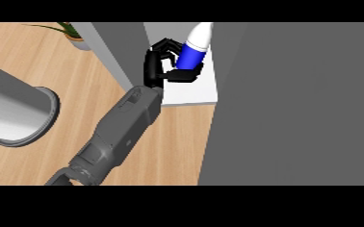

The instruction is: Pick up the bottled water, place it into the cabinet and close the cabinet

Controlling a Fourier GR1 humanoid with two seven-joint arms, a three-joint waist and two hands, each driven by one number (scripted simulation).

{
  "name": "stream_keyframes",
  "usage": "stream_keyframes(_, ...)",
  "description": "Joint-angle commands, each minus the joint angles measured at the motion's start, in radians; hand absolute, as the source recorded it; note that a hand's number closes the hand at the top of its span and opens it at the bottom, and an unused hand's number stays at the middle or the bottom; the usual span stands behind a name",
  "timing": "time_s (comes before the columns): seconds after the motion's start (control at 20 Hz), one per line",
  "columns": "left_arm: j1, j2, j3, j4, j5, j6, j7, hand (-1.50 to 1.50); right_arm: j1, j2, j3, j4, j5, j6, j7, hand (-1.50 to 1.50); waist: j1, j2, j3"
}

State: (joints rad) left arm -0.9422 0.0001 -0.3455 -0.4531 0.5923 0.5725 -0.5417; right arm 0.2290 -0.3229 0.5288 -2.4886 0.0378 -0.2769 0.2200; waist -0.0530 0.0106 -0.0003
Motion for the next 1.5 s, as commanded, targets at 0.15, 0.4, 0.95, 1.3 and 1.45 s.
stream_keyframes(0.15,-0.088,0.0,0.043,0.176,0.007,0.033,-0.086,1.5,0.04,-0.008,0.028,-0.066,0.001,0.012,-0.006,-1.5,-0.015,0.007,-0.001)
stream_keyframes(0.4,-0.135,0.0,0.024,0.245,-0.018,0.077,-0.107,1.5,0.064,-0.036,0.005,-0.086,-0.041,0.041,-0.034,-1.5,-0.03,0.011,0.0)
stream_keyframes(0.95,-0.21,0.0,0.071,0.325,-0.01,0.03,-0.121,-1.5,0.044,-0.027,-0.036,-0.068,-0.08,0.063,-0.038,-1.5,-0.031,0.018,-0.001)
stream_keyframes(1.3,-0.223,0.008,0.097,0.354,-0.011,-0.054,-0.13,-1.5,0.047,-0.028,-0.03,-0.064,-0.045,0.068,-0.047,-1.5,-0.021,0.014,-0.001)
stream_keyframes(1.45,-0.225,0.002,0.083,0.36,-0.034,-0.06,-0.151,-1.5,0.094,-0.032,-0.079,-0.056,-0.119,0.088,-0.096,-1.5,-0.02,0.012,0.001)
